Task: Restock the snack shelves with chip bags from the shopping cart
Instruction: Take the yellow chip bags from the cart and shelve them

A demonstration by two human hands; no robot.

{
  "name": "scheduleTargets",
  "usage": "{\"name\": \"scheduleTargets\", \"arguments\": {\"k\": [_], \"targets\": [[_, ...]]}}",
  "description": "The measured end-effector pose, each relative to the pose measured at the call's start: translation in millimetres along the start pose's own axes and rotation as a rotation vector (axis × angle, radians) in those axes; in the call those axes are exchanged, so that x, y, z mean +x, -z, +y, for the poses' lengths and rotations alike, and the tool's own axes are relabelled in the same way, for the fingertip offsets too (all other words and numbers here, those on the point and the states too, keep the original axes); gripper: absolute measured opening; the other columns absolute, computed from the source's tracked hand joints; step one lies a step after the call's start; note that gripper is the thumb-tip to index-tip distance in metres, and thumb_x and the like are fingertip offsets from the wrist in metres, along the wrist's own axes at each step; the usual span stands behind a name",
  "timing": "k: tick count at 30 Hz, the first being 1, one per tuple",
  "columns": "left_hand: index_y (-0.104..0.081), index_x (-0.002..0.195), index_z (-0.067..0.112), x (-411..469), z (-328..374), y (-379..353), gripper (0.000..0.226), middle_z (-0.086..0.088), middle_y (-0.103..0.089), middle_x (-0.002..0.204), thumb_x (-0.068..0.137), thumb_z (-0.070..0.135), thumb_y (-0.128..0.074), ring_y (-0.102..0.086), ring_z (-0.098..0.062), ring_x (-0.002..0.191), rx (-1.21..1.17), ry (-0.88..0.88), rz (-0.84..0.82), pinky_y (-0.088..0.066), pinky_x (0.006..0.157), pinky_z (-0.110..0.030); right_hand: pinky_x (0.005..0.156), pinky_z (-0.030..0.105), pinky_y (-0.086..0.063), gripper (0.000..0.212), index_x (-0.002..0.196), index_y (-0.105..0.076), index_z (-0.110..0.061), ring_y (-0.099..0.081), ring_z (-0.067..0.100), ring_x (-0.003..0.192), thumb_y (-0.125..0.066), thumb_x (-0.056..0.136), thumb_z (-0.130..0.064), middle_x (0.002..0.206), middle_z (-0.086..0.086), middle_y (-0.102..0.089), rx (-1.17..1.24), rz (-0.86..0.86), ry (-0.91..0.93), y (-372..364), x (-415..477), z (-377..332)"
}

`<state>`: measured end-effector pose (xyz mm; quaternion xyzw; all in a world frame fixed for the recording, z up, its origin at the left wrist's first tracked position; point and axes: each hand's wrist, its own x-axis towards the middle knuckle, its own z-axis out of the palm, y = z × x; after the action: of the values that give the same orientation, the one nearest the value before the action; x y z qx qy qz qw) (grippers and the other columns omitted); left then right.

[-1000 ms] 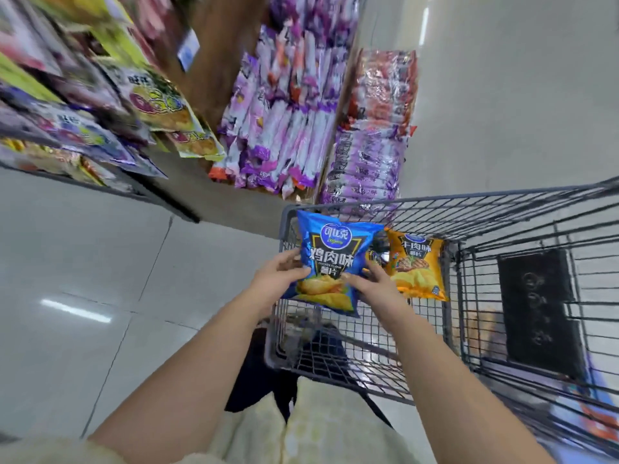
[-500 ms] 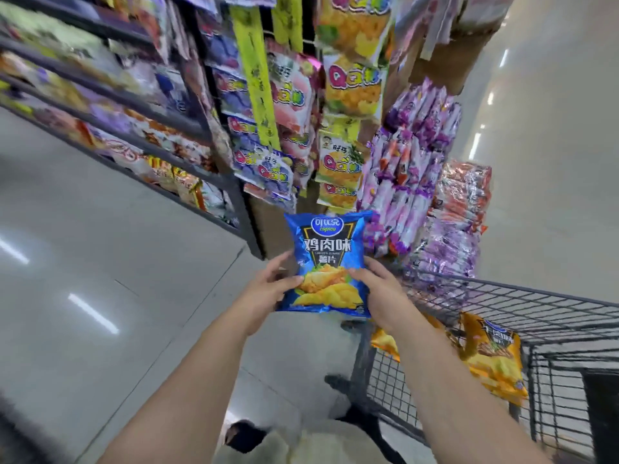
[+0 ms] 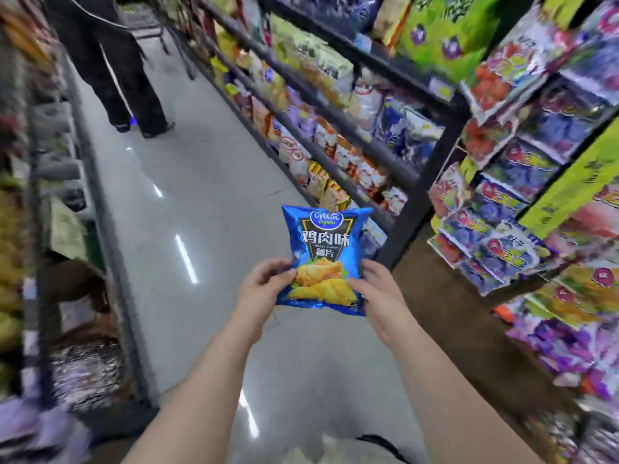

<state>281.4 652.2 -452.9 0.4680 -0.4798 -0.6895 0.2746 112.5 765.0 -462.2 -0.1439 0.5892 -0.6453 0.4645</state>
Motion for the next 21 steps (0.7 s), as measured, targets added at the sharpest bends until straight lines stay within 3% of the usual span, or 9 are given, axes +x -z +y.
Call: {"name": "scheduleTargets", "arguments": {"k": [3, 6, 9, 14, 17, 19, 21], "targets": [[-0.07, 0.102, 0.017, 30, 33, 20, 0.019, -0.008, -0.071, 0.109, 0.09, 0.003, -0.064, -0.065, -0.018, 0.096, -0.015, -0.086, 0.033, -0.052, 0.088, -0.033, 0.072, 0.029, -0.056, 0.03, 0.106, -0.055, -0.012, -0.07, 0.013, 0.082, -0.06, 0.086, 0.01, 0.098, 0.001, -0.072, -0.049, -0.012, 0.061, -42, 43, -20], [-0.068, 0.103, 0.017, 74, 78, 30, 0.022, 0.003, -0.07, 0.099, 0.092, 0.0, -0.06, -0.066, -0.007, 0.085, -0.007, -0.167, 0.059, -0.052, 0.071, -0.015, 0.072, 0.027, -0.056, 0.032, 0.114, -0.054, -0.012, -0.07, 0.017, 0.091, -0.062, 0.088, 0.005, 0.114, 0.008, -0.068, -0.111, -0.085, 0.107, -74, 99, -49], [-0.065, 0.107, 0.012, 129, 125, 34, 0.021, 0.004, -0.068, 0.097, 0.092, -0.001, -0.059, -0.065, 0.001, 0.079, 0.007, -0.226, 0.077, -0.05, 0.067, -0.011, 0.076, 0.027, -0.056, 0.029, 0.113, -0.058, -0.017, -0.068, 0.016, 0.098, -0.064, 0.089, -0.001, 0.118, 0.007, -0.067, -0.177, -0.135, 0.157, -104, 159, -84], [-0.069, 0.104, 0.015, 235, 201, 33, 0.022, 0.001, -0.069, 0.1, 0.09, 0.0, -0.063, -0.065, -0.018, 0.097, -0.013, -0.305, 0.099, -0.053, 0.083, -0.026, 0.091, 0.039, -0.055, 0.033, 0.119, -0.058, -0.015, -0.066, 0.025, 0.108, -0.064, 0.089, -0.001, 0.119, 0.01, -0.067, -0.186, -0.193, 0.22, -149, 270, -150], [-0.07, 0.104, 0.015, 294, 246, 34, 0.025, -0.003, -0.071, 0.102, 0.086, -0.003, -0.066, -0.065, -0.025, 0.103, -0.078, -0.333, 0.142, -0.052, 0.093, -0.041, 0.085, 0.031, -0.057, 0.044, 0.128, -0.053, -0.008, -0.065, 0.019, 0.108, -0.066, 0.087, 0.001, 0.123, 0.008, -0.065, -0.186, -0.232, 0.271, -178, 331, -197], [-0.069, 0.107, 0.015, 332, 274, 37, 0.029, -0.004, -0.072, 0.106, 0.084, -0.003, -0.068, -0.066, -0.027, 0.104, -0.122, -0.354, 0.173, -0.053, 0.095, -0.044, 0.076, 0.021, -0.056, 0.04, 0.121, -0.055, -0.01, -0.066, 0.01, 0.101, -0.065, 0.086, 0.006, 0.12, 0.004, -0.065, -0.167, -0.252, 0.295, -199, 369, -226], [-0.069, 0.106, 0.018, 368, 301, 43, 0.031, -0.005, -0.072, 0.106, 0.083, -0.004, -0.068, -0.067, -0.026, 0.102, -0.158, -0.376, 0.19, -0.053, 0.094, -0.044, 0.076, 0.023, -0.056, 0.039, 0.114, -0.057, -0.017, -0.065, 0.016, 0.104, -0.066, 0.083, 0.007, 0.12, 0.006, -0.064, -0.165, -0.292, 0.319, -222, 403, -251]]}}
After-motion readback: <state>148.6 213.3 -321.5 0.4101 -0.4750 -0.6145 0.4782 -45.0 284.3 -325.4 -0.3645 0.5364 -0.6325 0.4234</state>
